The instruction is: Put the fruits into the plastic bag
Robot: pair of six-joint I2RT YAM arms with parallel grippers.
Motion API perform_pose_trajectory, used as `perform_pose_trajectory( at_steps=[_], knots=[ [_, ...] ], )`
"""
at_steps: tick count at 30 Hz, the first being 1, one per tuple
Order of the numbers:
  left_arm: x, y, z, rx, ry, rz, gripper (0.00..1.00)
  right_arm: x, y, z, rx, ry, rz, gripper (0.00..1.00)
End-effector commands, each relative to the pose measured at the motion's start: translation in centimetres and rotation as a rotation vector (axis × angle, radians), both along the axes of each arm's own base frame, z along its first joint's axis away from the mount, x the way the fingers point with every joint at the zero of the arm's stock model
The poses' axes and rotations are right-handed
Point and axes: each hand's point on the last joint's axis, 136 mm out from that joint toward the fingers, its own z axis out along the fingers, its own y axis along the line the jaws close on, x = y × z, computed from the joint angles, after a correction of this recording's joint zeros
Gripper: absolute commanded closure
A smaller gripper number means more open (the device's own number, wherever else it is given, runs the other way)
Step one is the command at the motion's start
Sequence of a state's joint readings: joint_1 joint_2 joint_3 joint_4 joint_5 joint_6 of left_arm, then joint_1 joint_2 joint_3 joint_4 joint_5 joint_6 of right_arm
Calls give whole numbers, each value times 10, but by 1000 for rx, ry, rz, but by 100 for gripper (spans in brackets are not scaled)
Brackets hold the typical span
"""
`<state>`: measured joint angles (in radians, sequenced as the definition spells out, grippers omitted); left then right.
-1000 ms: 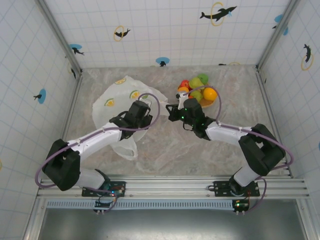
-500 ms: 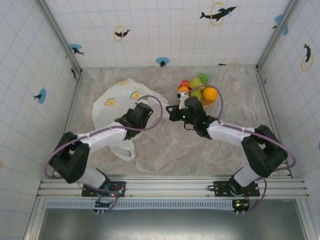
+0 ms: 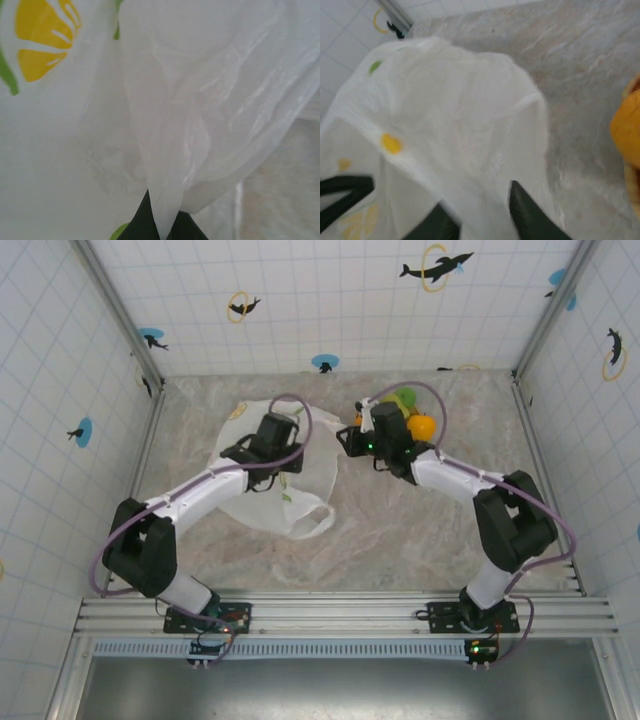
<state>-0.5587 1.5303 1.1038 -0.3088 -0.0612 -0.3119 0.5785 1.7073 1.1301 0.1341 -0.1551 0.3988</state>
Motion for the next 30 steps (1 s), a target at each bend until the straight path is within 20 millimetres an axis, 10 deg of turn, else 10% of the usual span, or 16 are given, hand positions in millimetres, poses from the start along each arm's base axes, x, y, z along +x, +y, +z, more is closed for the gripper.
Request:
perform_pose_trajectory(
  at_steps=[1, 8, 16, 24, 30],
  knots=[
    [-10, -13, 31, -259, 130, -3, 100, 4, -6, 17, -99, -40, 41, 53],
    [-1, -12, 46, -353, 136, 17, 100, -37, -45, 60, -109, -217, 36, 4],
    [15, 4, 57, -472, 142, 82, 100, -88, -79, 68, -51, -240, 73, 0],
    [29, 46, 63, -643, 107, 262, 100, -56, -147, 69, -194, -227, -194, 0],
    [31, 42, 76, -764, 117, 300, 100, -10, -184, 51, -267, -150, -314, 0]
  ],
)
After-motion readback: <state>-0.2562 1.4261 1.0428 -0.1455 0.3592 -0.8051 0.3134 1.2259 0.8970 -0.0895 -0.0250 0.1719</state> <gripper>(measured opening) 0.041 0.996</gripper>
